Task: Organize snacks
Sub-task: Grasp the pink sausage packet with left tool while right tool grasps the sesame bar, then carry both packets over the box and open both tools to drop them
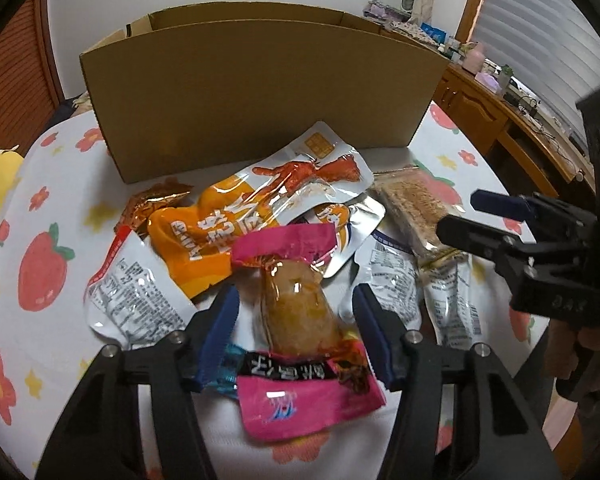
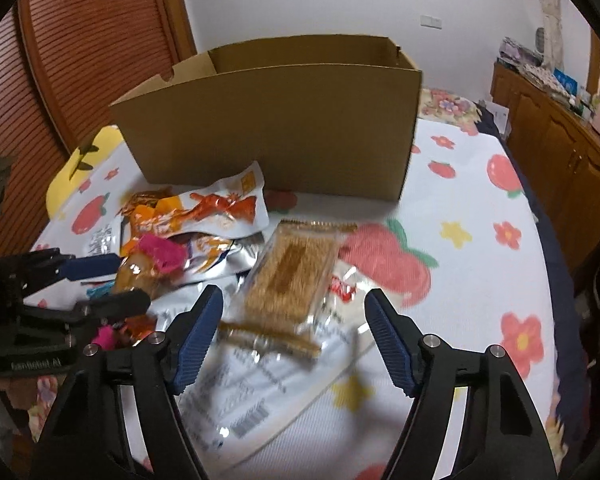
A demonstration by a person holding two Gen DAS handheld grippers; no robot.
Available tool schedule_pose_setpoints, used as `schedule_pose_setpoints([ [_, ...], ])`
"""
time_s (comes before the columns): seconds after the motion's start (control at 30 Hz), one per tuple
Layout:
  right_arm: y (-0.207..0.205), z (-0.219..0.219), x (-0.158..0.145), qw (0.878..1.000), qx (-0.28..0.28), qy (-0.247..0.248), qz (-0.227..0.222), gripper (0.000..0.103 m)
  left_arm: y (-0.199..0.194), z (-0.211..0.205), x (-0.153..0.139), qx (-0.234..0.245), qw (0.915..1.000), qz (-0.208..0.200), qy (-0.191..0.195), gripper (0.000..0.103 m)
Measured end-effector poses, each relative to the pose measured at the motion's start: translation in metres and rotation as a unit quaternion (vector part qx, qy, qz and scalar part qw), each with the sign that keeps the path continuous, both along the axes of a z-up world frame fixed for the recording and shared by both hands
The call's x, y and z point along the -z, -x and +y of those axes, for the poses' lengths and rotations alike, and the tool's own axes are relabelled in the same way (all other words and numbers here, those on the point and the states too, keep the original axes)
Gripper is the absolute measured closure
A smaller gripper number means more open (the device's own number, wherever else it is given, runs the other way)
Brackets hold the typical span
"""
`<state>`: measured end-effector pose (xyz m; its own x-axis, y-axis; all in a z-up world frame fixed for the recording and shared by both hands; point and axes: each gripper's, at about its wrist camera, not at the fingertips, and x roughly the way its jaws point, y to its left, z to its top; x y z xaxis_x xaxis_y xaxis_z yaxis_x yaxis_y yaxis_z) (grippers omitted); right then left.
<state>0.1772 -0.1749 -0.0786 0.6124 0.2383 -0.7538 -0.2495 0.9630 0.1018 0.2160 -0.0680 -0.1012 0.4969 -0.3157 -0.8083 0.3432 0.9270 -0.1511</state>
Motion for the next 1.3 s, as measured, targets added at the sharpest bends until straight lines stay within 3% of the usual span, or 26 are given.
schedule_pose_setpoints([
  [0.2,-0.028,0.008,0.006,0.999,-0.002,0.029,0.021,0.028,-0.014,0.001,0.009,-0.007,0.9998,0.018,0.009,0.047],
  [0.27,-0.034,0.009,0.007,0.999,-0.003,0.033,0.028,0.028,-0.015,0.001,0.01,-0.004,0.9997,0.02,0.014,0.06],
  [0.33,-0.039,0.01,0.009,0.999,-0.001,0.035,0.035,0.028,-0.014,0.003,0.01,-0.006,0.9997,0.017,0.019,0.067],
  [0.53,-0.053,0.01,0.019,0.997,0.003,0.036,0.067,0.029,-0.011,0.004,0.01,-0.006,0.9997,0.011,0.019,0.07],
  [0.6,-0.053,0.012,0.02,0.996,-0.002,0.042,0.072,0.034,-0.009,0.005,0.009,-0.005,0.9998,0.01,0.018,0.07],
  [0.67,-0.053,0.012,0.02,0.996,-0.005,0.051,0.072,0.05,-0.008,0.007,0.007,-0.004,0.9998,0.006,0.019,0.07],
  [0.8,-0.05,0.013,0.019,0.996,-0.009,0.065,0.067,0.054,-0.002,0.01,-0.002,-0.005,0.9997,-0.006,0.024,0.07],
  [1.07,-0.035,0.008,0.002,0.997,-0.015,0.062,0.042,0.056,0.012,0.023,-0.042,0.004,0.9985,-0.049,0.022,0.07],
  [1.3,-0.028,0.0,-0.048,0.999,-0.022,0.039,0.002,0.056,0.002,0.039,-0.102,0.006,0.9952,-0.095,0.02,0.07],
])
